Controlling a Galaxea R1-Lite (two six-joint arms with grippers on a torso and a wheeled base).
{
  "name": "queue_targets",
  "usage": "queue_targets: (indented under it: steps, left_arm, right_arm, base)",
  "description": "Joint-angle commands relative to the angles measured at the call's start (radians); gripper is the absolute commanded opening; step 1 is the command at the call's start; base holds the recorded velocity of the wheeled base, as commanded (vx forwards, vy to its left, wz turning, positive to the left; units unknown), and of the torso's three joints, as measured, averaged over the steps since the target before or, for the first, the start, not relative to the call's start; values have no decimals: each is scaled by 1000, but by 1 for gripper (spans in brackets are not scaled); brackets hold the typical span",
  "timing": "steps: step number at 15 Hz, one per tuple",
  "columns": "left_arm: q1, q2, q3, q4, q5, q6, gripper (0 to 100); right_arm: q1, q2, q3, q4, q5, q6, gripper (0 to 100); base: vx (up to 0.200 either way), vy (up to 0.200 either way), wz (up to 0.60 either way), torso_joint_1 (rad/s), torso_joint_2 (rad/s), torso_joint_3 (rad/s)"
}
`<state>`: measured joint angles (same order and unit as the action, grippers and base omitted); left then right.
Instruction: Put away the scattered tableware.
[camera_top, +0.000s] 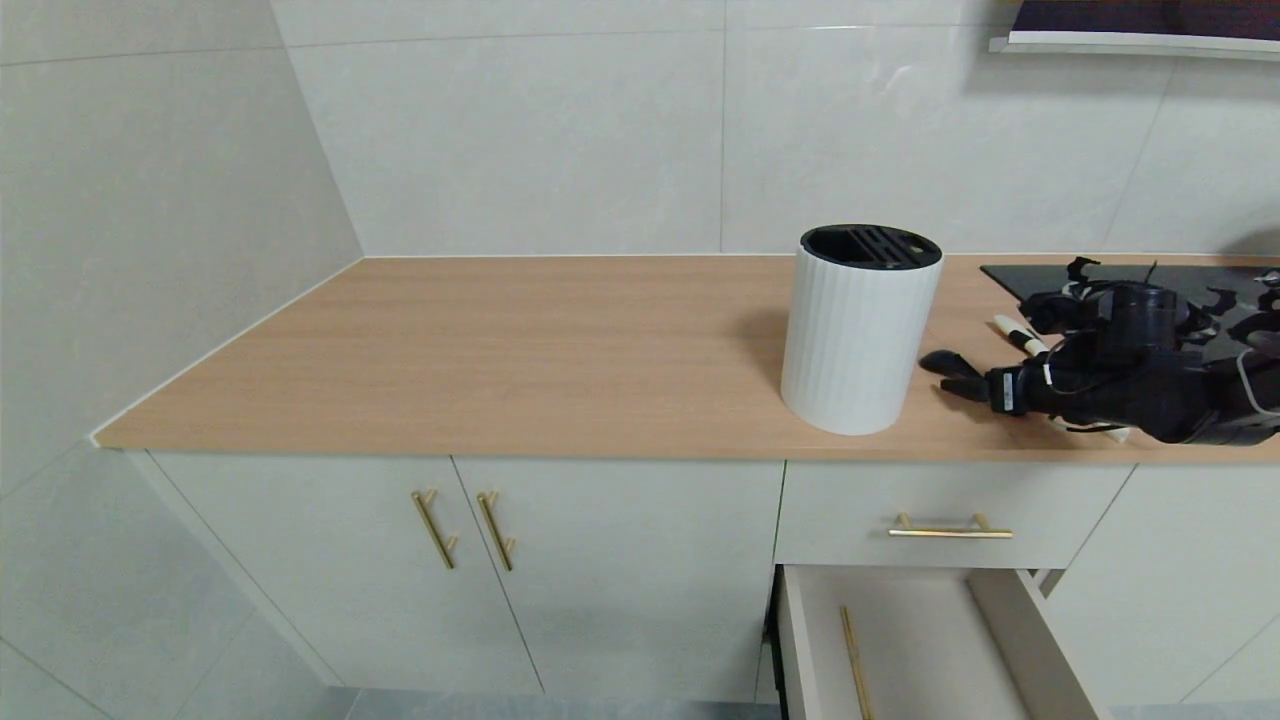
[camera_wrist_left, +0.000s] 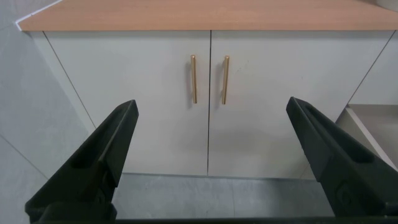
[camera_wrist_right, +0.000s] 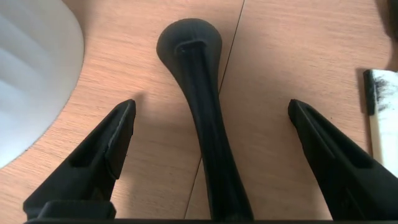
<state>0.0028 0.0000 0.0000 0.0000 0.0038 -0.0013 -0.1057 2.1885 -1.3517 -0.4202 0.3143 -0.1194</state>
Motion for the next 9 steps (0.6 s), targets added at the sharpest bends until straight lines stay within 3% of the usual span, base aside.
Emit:
queue_targets:
  steps: [1,2,3,9]
  left_arm:
    - [0,0,0,0,1,0,100]
    - [0,0,0,0,1,0,100]
    - [0,0,0,0,1,0,100]
    - [0,0,0,0,1,0,100]
  right_arm:
    - [0,4,0,1,0,0,100]
    - [0,10,-3,1,0,0,100]
    - [0,16,-10,1,0,0,0]
    - [5,8,-12,11,-18,0,0]
  base:
    - [0,0,0,0,0,0]
    - [0,0,0,0,0,0]
    - [0,0,0,0,0,0]
    - [0,0,0,0,0,0]
